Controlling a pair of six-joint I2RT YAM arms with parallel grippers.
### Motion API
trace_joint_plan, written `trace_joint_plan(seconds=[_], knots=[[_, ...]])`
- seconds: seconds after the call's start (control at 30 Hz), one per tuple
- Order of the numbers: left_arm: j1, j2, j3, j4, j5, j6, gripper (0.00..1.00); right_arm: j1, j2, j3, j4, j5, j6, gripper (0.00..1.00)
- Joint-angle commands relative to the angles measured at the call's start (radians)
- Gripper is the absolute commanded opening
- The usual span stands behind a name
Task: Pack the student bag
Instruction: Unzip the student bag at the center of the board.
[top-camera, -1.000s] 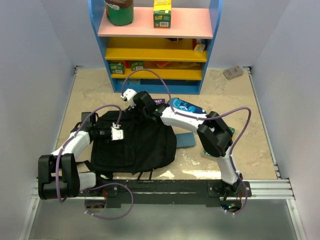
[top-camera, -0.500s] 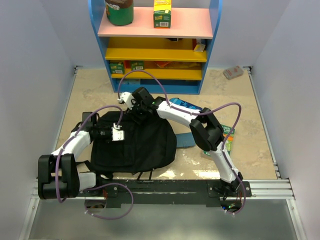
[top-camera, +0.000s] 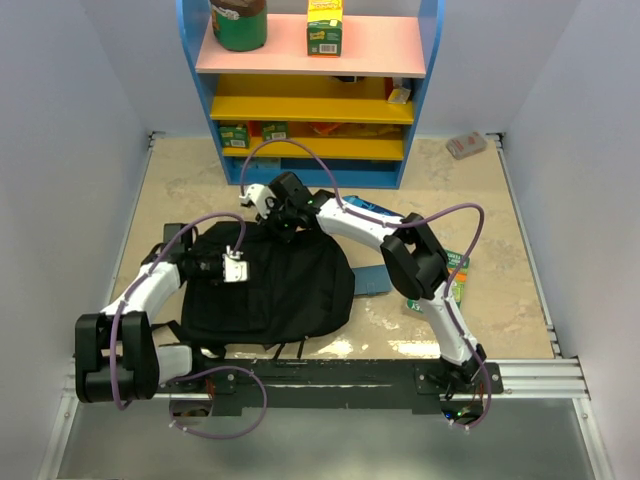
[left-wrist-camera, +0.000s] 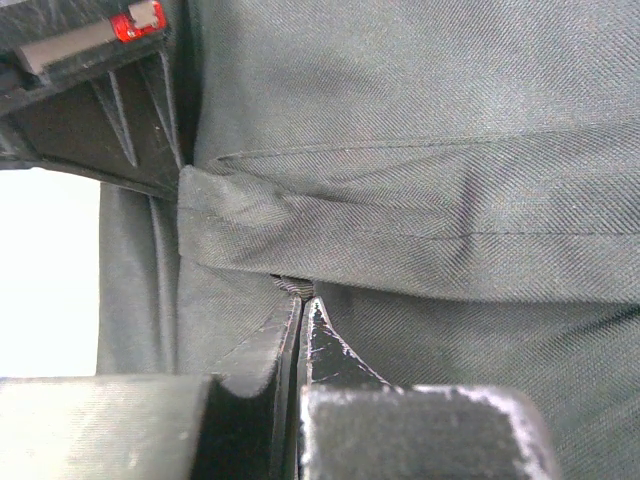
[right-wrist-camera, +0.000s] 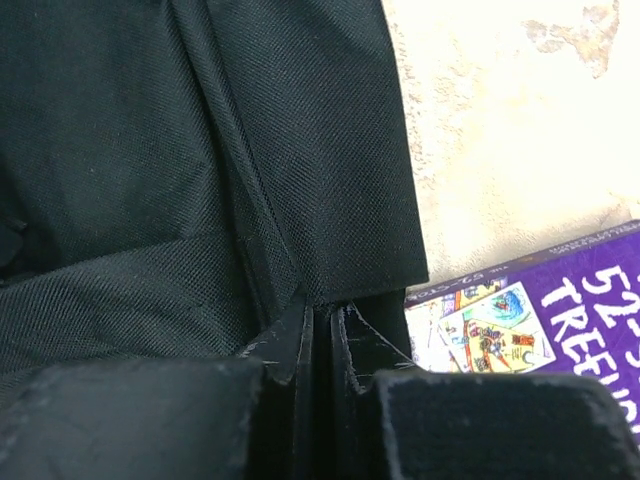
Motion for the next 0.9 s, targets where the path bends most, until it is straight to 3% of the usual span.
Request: trace_joint_plan(seconds=[0.0,0.17,0.87], knots=[[-0.009,-0.053,0.059,-0.128,0.046,0.103,0.0,-0.037,-0.091,-0.049,0.12,0.081,0.069,0.0],[-0.009,-0.052,0.102,-0.369,-0.008,0.244,0.0,-0.061,-0.13,-0.083,0.231,0.141,0.161,0.0],[-0.006,-0.145,0.111,-0.817,-0.335,0.501,0.0,-0.089,-0.151,-0.082,0.277,0.242,0.181,0.02]])
